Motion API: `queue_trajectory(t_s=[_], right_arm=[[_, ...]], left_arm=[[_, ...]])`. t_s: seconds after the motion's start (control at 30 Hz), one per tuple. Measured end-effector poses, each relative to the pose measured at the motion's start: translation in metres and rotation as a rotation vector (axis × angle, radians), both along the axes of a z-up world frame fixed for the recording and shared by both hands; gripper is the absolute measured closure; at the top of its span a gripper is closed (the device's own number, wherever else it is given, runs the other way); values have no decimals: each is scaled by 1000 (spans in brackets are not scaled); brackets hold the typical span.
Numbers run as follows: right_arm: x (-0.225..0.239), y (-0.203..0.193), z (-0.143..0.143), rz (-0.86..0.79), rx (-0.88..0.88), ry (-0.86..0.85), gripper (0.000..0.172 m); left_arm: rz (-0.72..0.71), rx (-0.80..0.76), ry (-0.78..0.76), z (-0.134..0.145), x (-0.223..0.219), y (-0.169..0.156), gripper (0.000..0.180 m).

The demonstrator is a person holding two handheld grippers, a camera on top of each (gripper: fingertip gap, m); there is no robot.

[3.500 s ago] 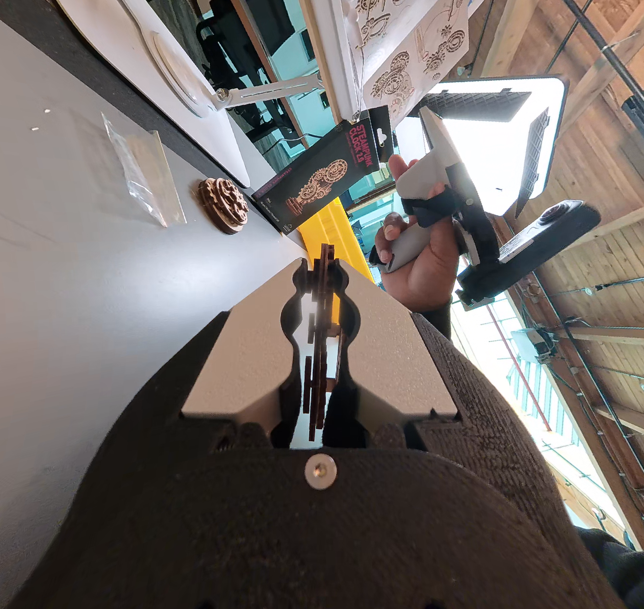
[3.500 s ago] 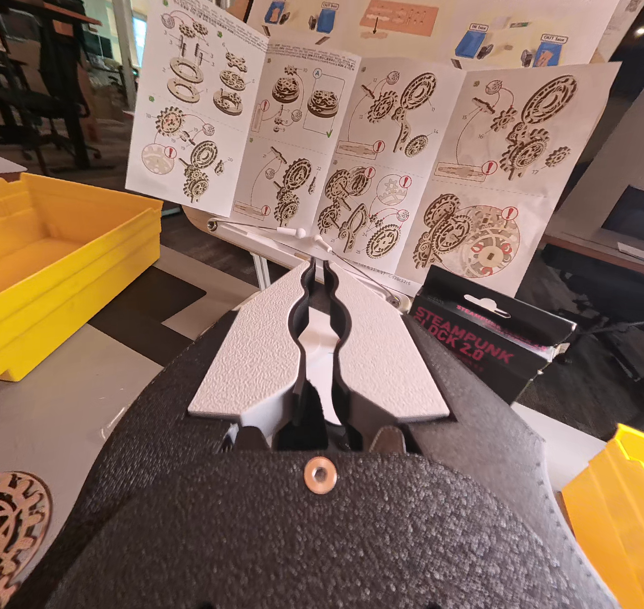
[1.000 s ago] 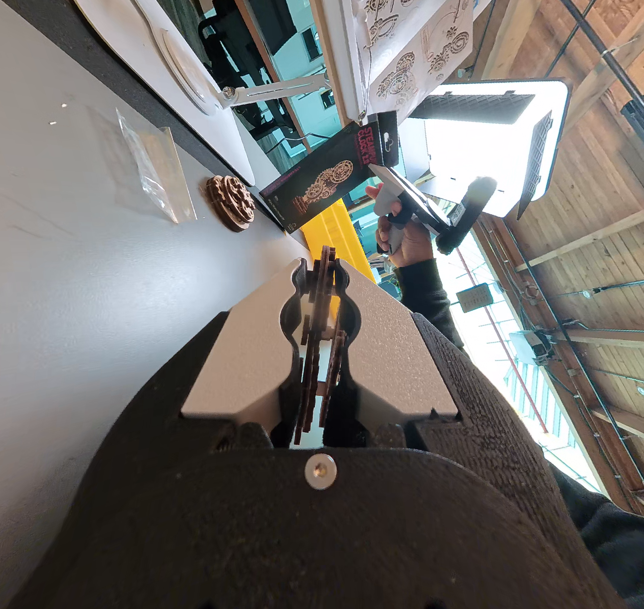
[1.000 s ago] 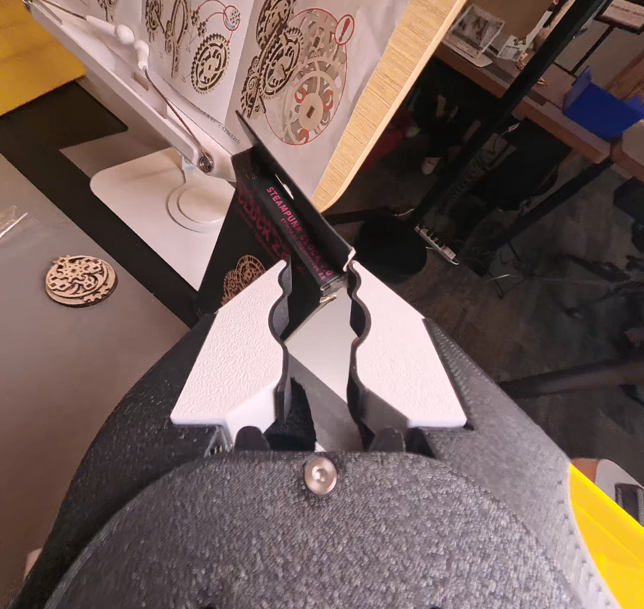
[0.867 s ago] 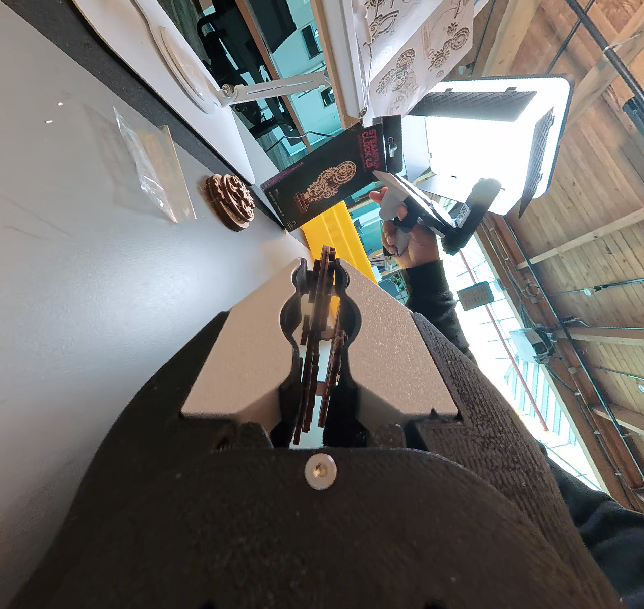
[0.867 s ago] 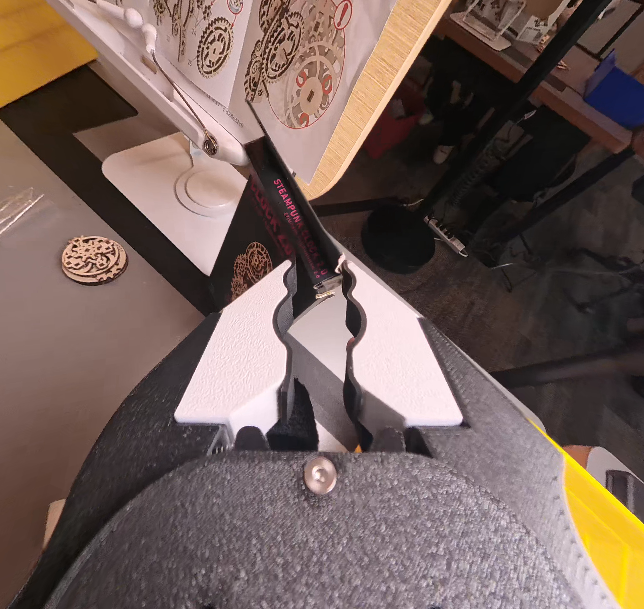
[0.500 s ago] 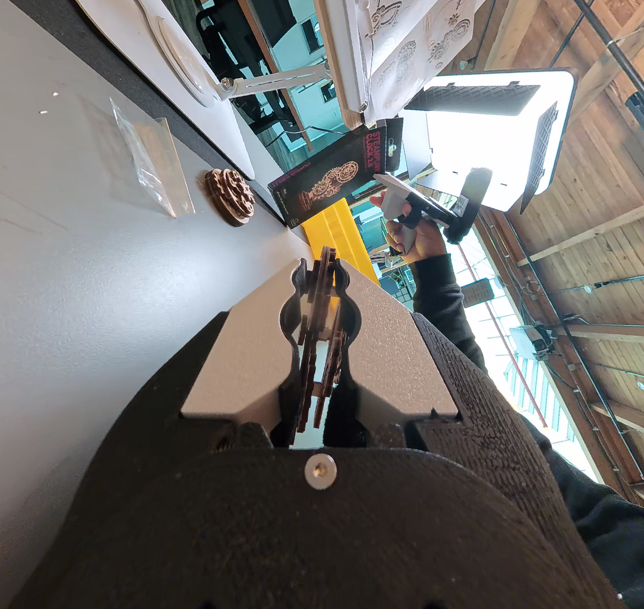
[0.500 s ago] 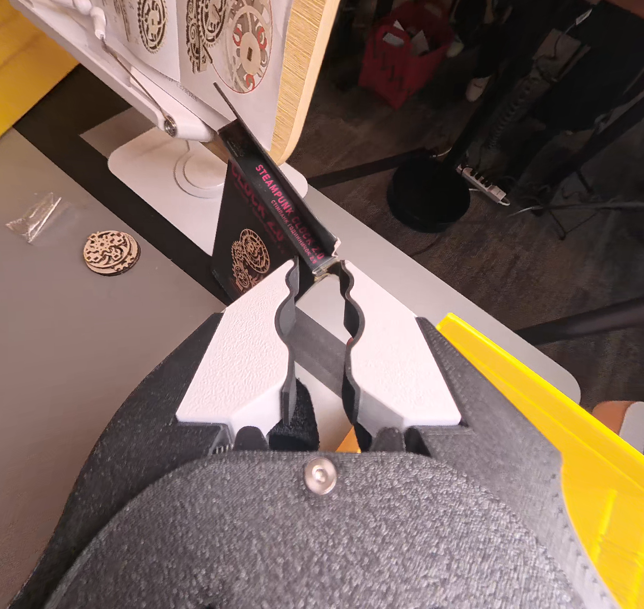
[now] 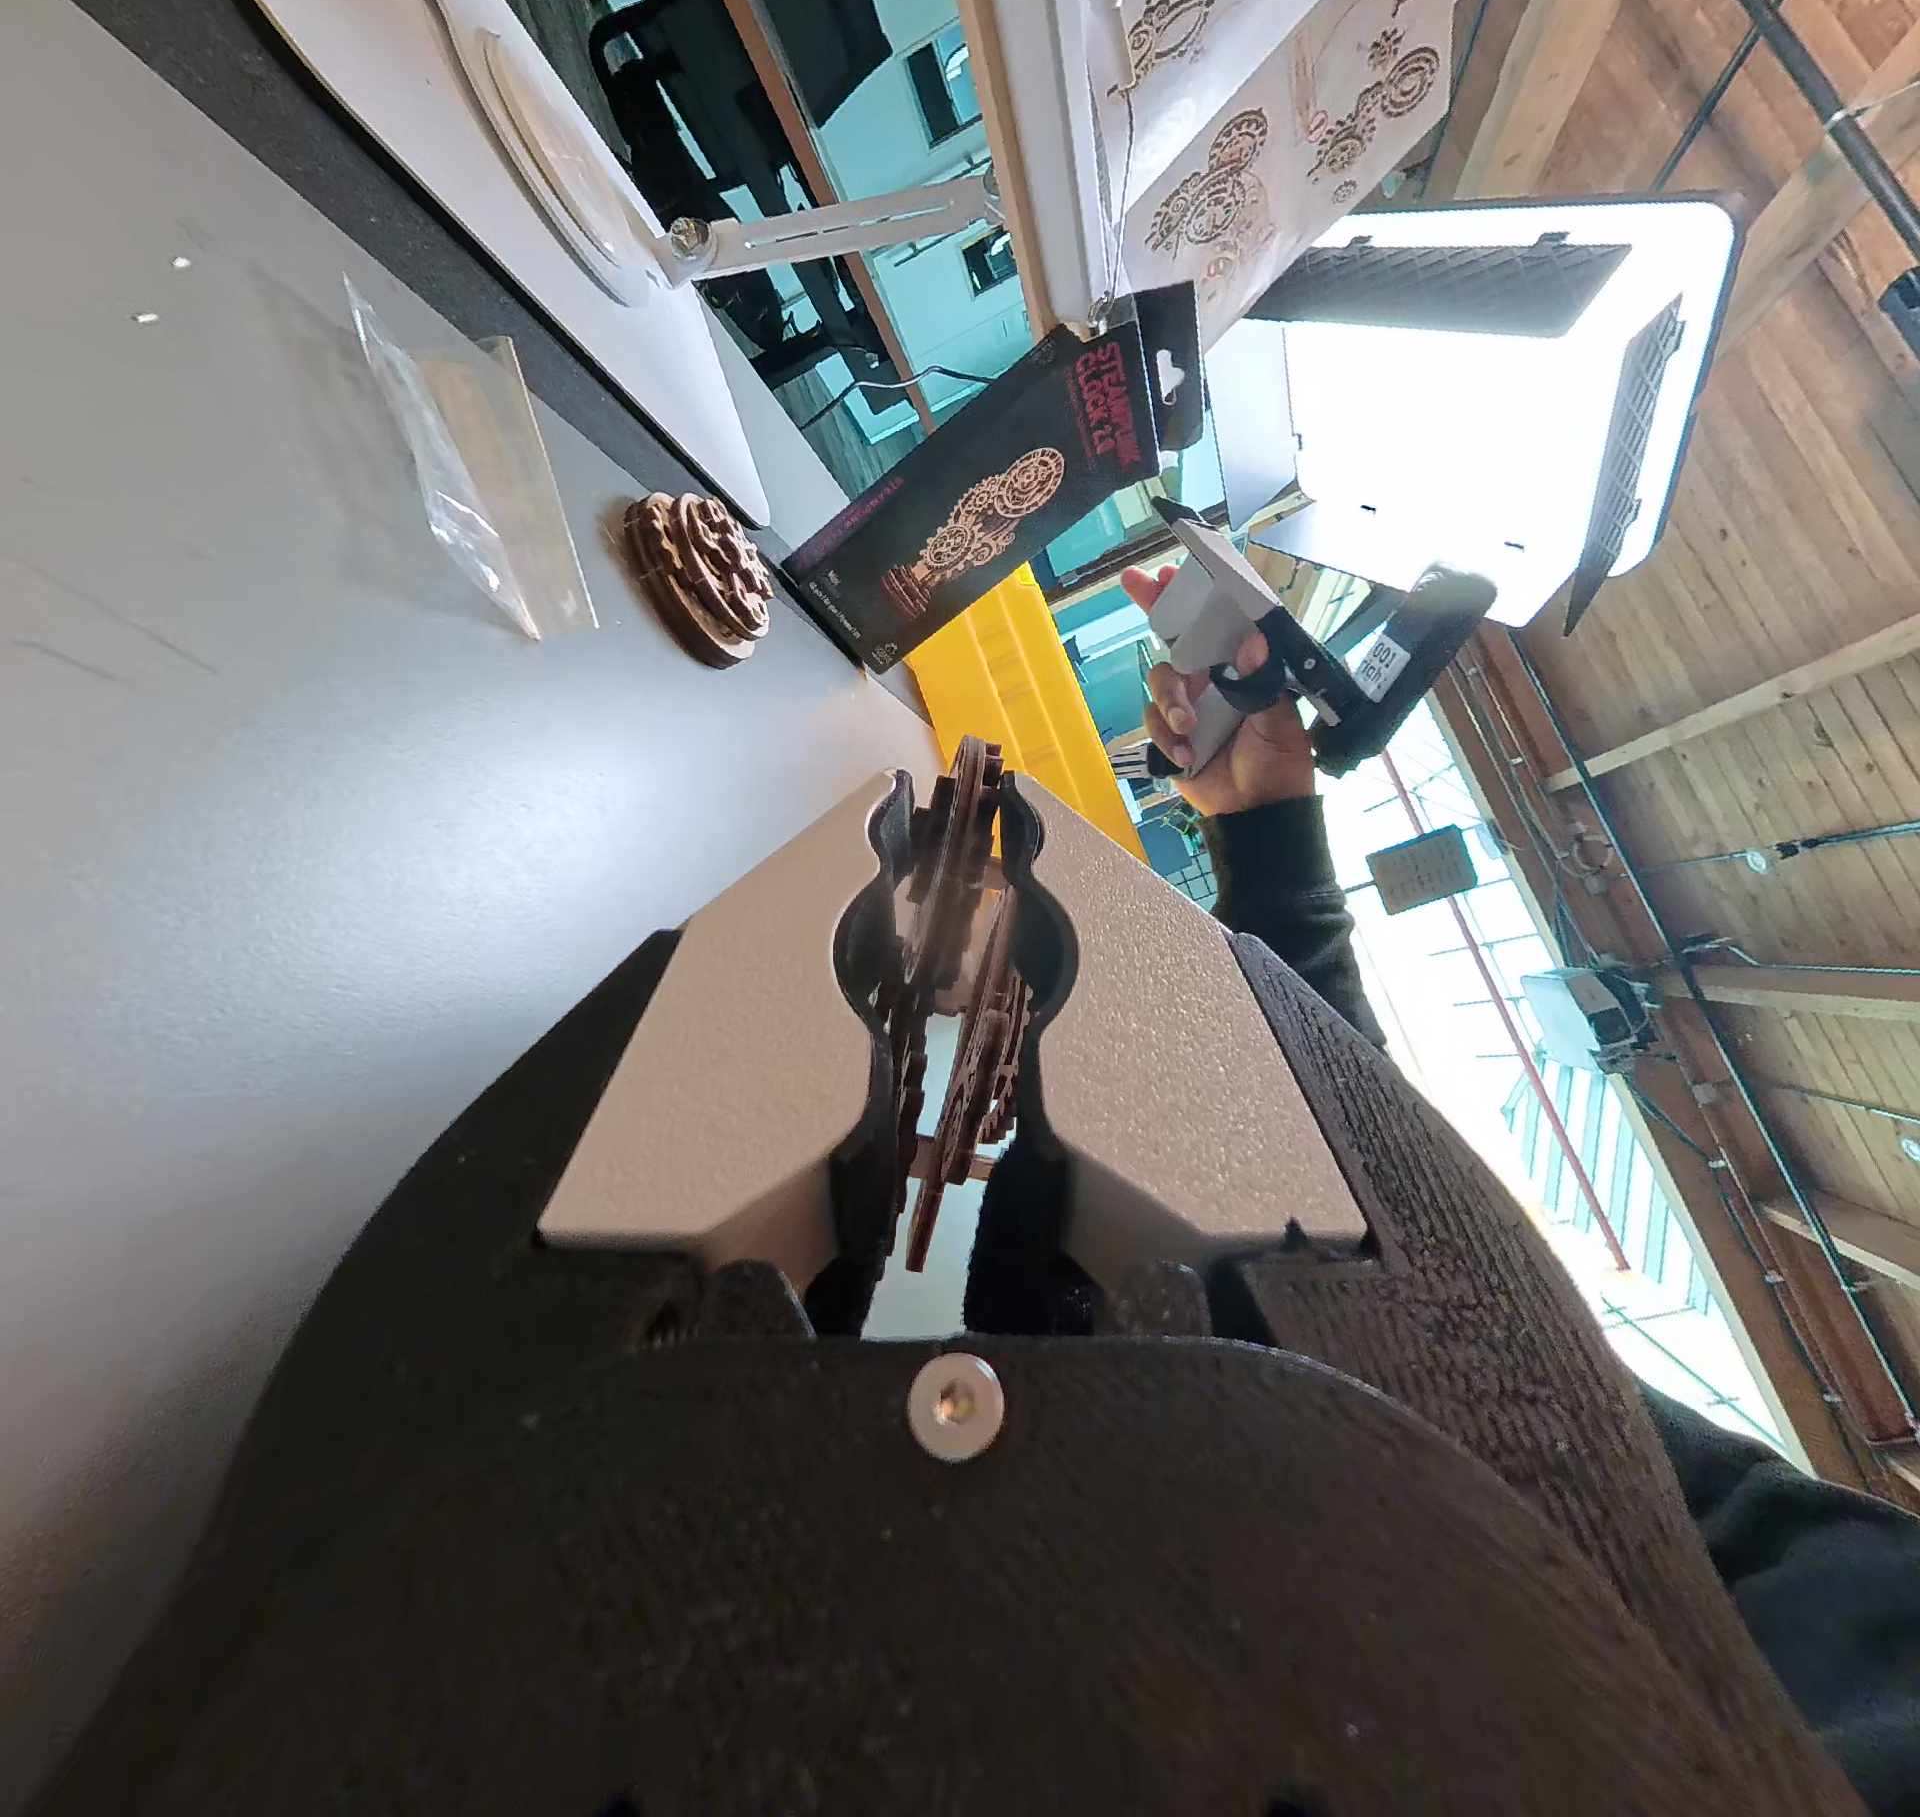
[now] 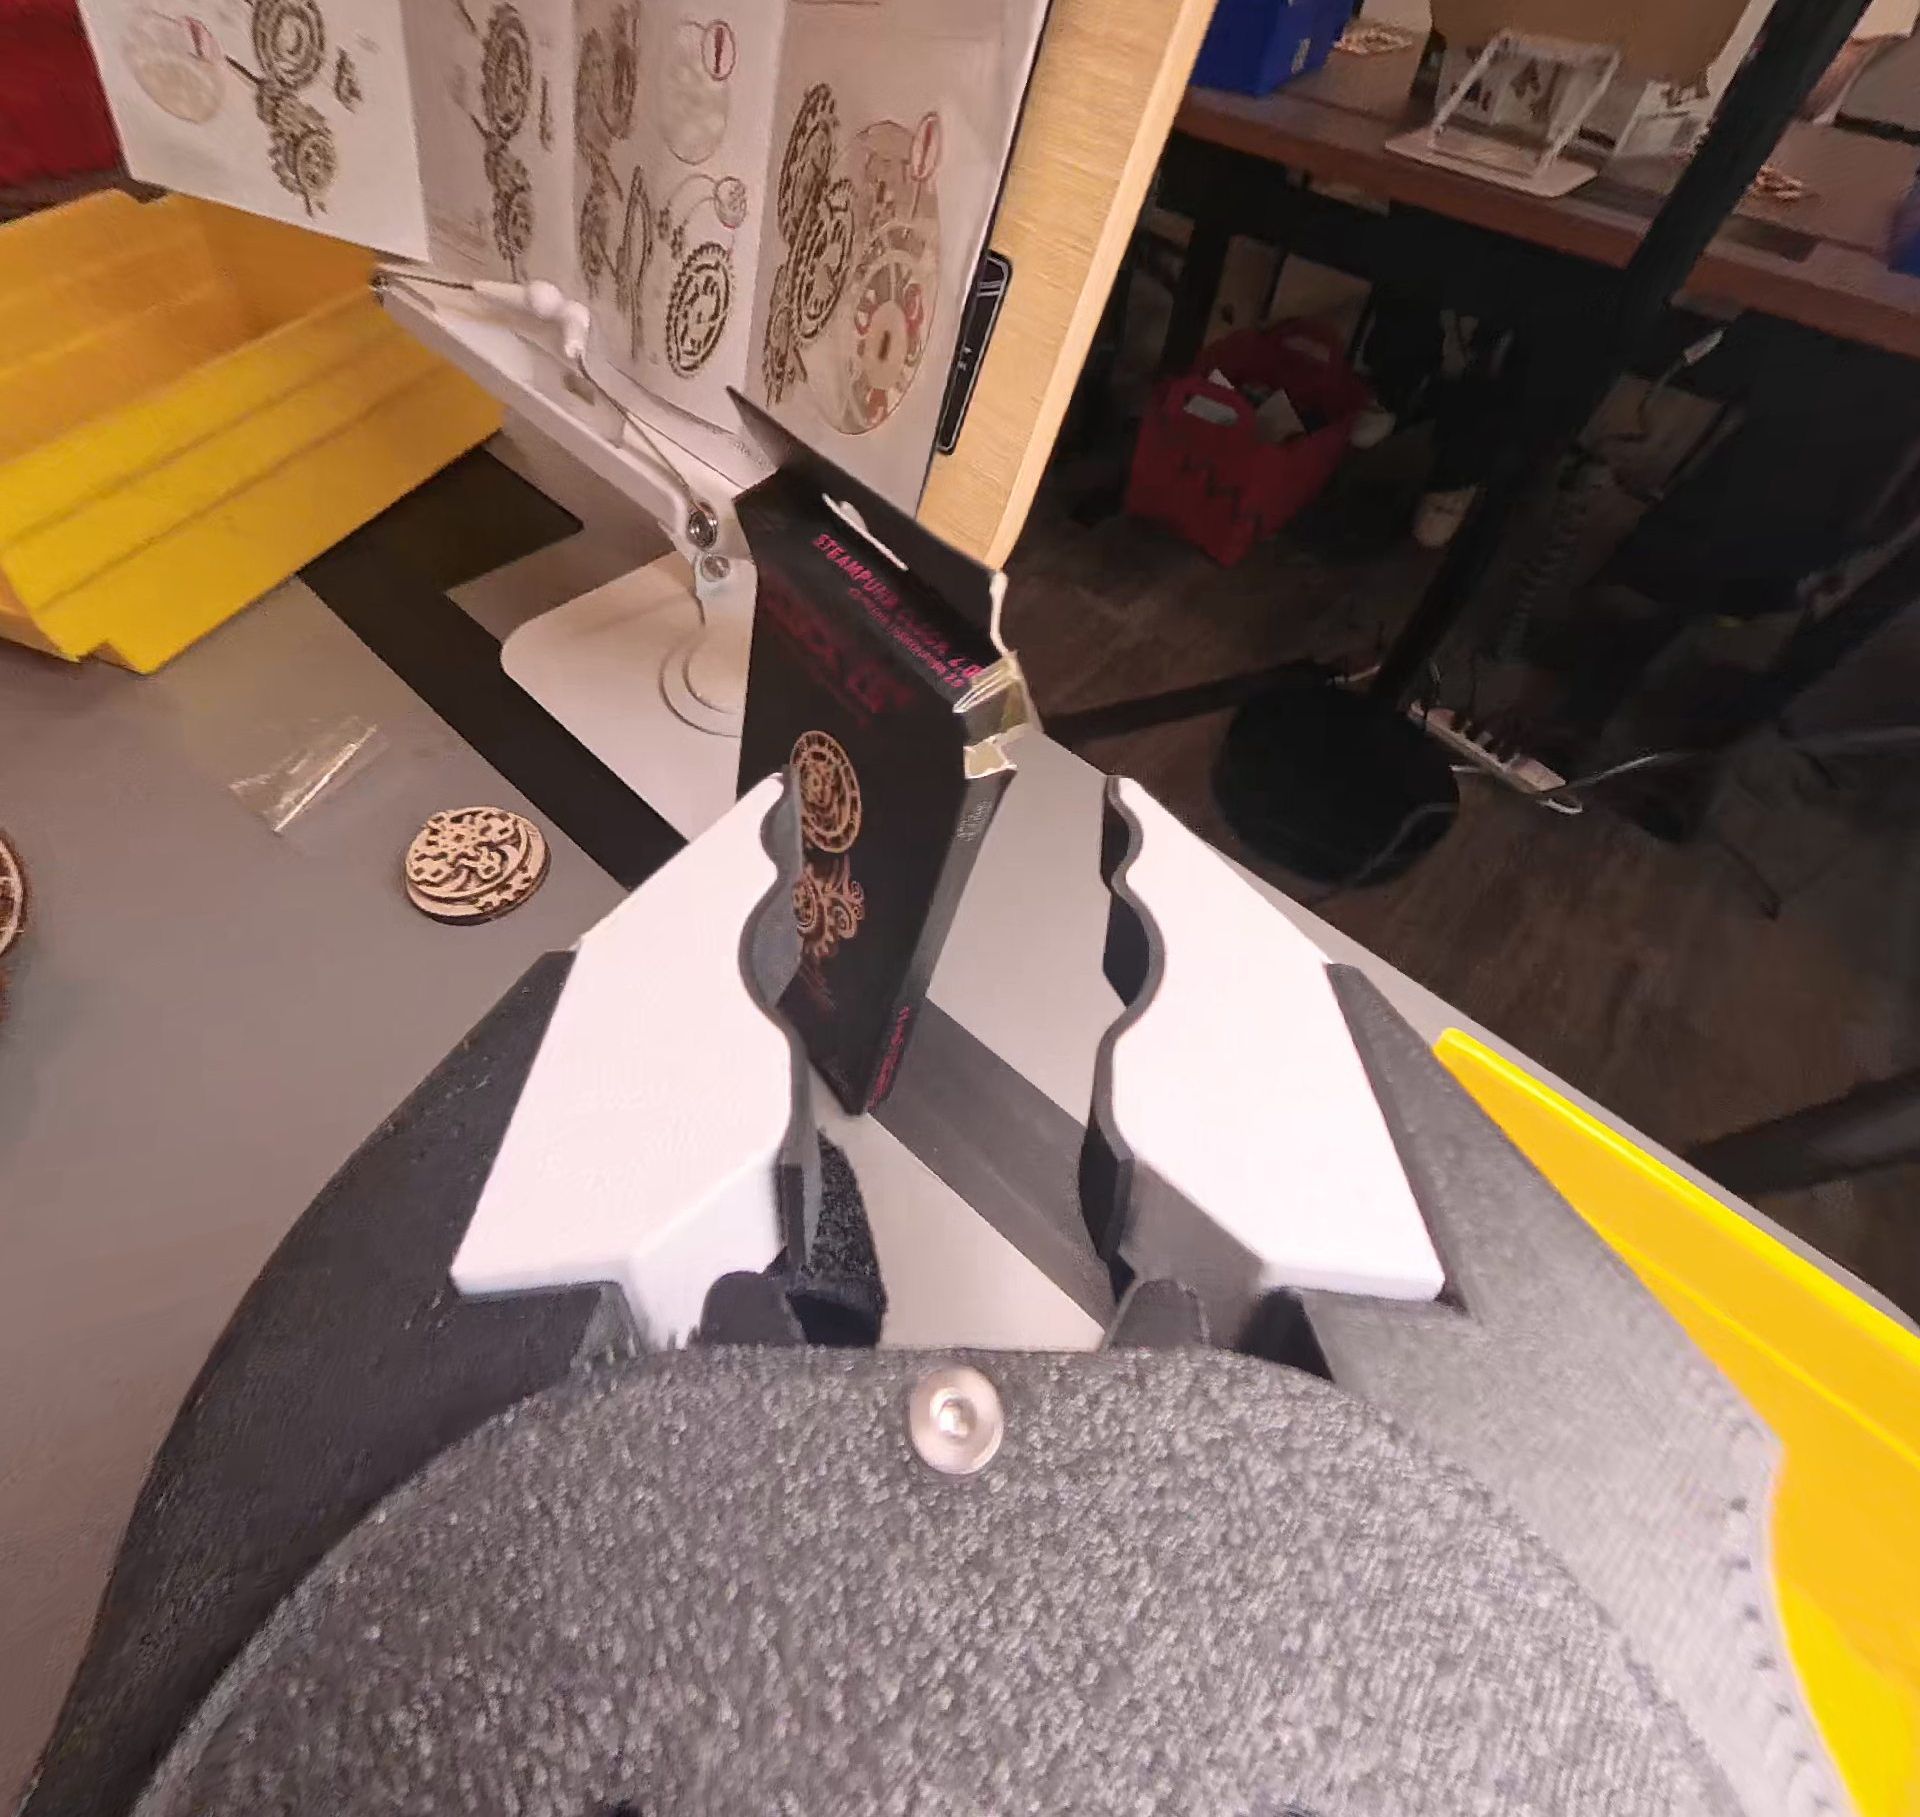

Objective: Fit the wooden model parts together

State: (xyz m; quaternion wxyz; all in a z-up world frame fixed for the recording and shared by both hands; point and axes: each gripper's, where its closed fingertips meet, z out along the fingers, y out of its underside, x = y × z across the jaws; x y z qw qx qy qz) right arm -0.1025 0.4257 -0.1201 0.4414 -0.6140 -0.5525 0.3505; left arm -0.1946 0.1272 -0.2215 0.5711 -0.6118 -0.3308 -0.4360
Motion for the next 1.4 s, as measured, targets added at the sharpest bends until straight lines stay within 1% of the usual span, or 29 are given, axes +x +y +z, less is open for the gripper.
queue_trajectory(t_s=[0.1, 0.17, 0.2, 0.3, 0.33, 0.47, 0.67, 0.77, 0.87, 1.0, 1.23, 1.4], right_arm=[[-18, -2, -32, 10, -46, -75, 89], [-34, 1, -53, 16, -104, -89, 86], [-41, 0, -59, 33, -141, -78, 90], [-48, 2, -58, 48, -133, -40, 127], [-46, 2, -56, 47, -140, -41, 131], [-31, -7, -54, 86, -266, -68, 146], [-13, -10, -55, 61, -375, -170, 152], [1, -13, -59, 45, -495, -238, 156], [11, -8, -63, 27, -526, -256, 158], [8, -6, -62, 65, -484, -216, 158], [4, -17, -59, 200, -338, -238, 159], [-2, -12, -58, 204, -324, -250, 158]], left_arm=[[-10, -2, 0, -1, 3, 1, 166], [-14, 0, 8, 0, 6, 1, 166], [-13, 1, 12, 0, 6, 1, 166], [0, 2, 17, 1, 3, -2, 166], [5, 4, 15, 2, 2, -3, 166], [0, 14, 11, 5, 1, -1, 166], [-14, 17, 16, 6, 7, -1, 166], [-7, 18, 17, 6, 5, -2, 166], [-11, 16, 13, 5, 5, -1, 166], [-16, 15, 15, 4, 7, 0, 166], [-6, 12, 12, 3, 3, -1, 166], [-18, 8, 9, 1, 6, 1, 166]])
